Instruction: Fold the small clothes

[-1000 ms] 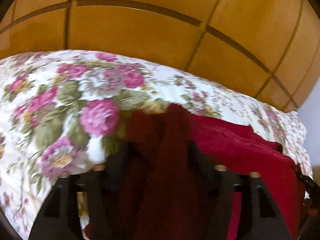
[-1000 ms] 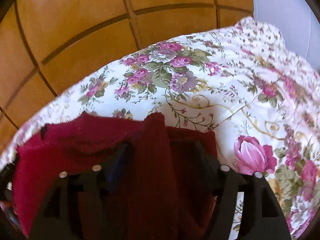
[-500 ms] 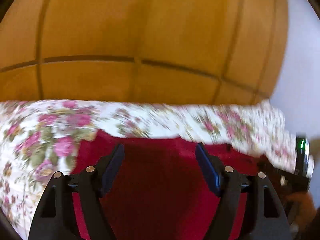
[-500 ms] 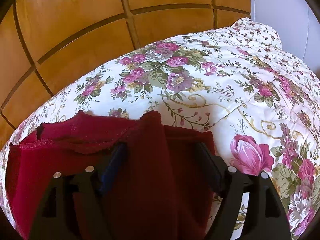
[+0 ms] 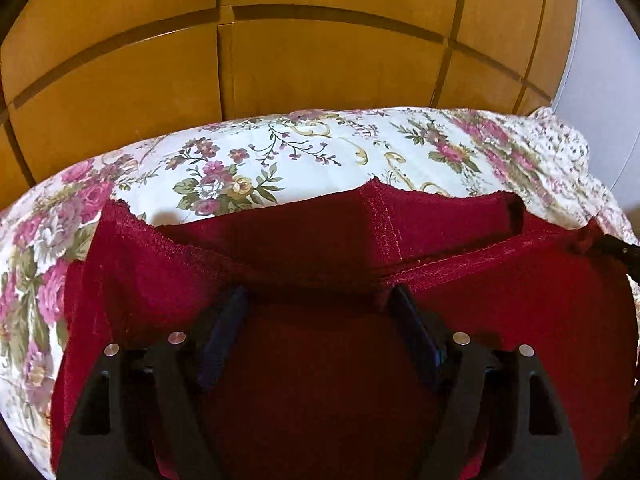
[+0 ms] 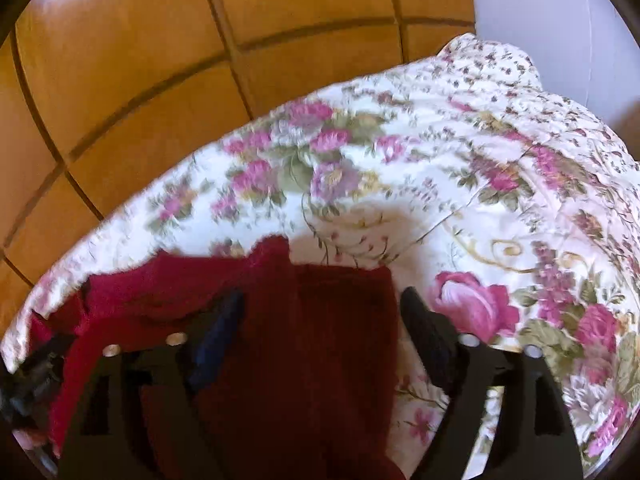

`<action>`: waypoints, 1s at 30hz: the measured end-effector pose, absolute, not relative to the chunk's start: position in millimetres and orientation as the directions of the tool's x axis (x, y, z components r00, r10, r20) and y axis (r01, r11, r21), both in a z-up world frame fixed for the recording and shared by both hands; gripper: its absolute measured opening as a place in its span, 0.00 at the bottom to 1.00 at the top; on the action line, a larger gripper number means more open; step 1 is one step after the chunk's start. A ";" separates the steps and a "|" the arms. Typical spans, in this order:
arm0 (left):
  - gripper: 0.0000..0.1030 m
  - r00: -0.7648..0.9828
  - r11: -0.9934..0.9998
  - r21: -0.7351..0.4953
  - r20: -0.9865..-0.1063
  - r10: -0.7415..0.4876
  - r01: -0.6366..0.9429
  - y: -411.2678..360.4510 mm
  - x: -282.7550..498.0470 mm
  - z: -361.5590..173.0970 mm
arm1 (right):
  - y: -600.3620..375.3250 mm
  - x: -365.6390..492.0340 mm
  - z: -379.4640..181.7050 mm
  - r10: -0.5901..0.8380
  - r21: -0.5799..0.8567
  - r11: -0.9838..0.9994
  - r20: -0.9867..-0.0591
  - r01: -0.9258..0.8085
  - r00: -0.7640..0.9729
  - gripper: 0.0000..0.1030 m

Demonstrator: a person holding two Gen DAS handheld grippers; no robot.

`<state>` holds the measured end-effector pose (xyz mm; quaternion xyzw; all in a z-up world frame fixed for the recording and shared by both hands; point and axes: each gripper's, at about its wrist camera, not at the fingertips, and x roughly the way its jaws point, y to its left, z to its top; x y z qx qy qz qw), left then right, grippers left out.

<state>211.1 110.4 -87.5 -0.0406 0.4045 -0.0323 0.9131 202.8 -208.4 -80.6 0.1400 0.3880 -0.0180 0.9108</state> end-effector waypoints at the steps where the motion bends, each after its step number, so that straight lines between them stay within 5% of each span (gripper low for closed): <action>1: 0.73 0.672 0.994 -0.106 -0.734 -0.096 0.027 111.7 209.9 -87.9 | -201.5 196.7 -74.1 0.095 0.234 0.967 -0.701 0.103 0.707 0.51; 3: 0.73 0.673 0.994 -0.104 -0.733 -0.095 0.027 109.9 208.9 -87.9 | -184.6 189.0 -69.2 0.136 0.215 0.976 -0.687 0.021 0.713 0.36; 9: 0.74 0.675 0.995 -0.100 -0.732 -0.092 0.028 109.8 209.5 -87.0 | -113.4 210.8 -92.6 0.231 0.125 0.970 -0.744 -0.208 0.627 0.18; 20: 0.85 0.652 0.983 -0.171 -0.739 -0.169 0.062 112.6 220.3 -91.8 | -143.6 267.8 -127.0 0.179 0.216 0.976 -0.777 -0.011 0.604 0.14; 23: 0.87 0.634 0.980 -0.186 -0.750 -0.190 0.074 113.4 224.7 -89.4 | -148.6 257.6 -118.3 0.200 0.242 0.970 -0.749 -0.021 0.632 0.18; 26: 0.87 0.662 0.979 -0.201 -0.730 -0.171 0.032 124.6 214.0 -75.2 | -158.6 234.8 -98.1 0.206 0.269 0.963 -0.685 -0.020 0.699 0.50; 30: 0.87 0.700 0.990 -0.136 -0.711 -0.069 -0.041 143.2 191.9 -69.2 | -168.0 211.5 -88.1 0.178 0.216 0.976 -0.685 -0.037 0.707 0.51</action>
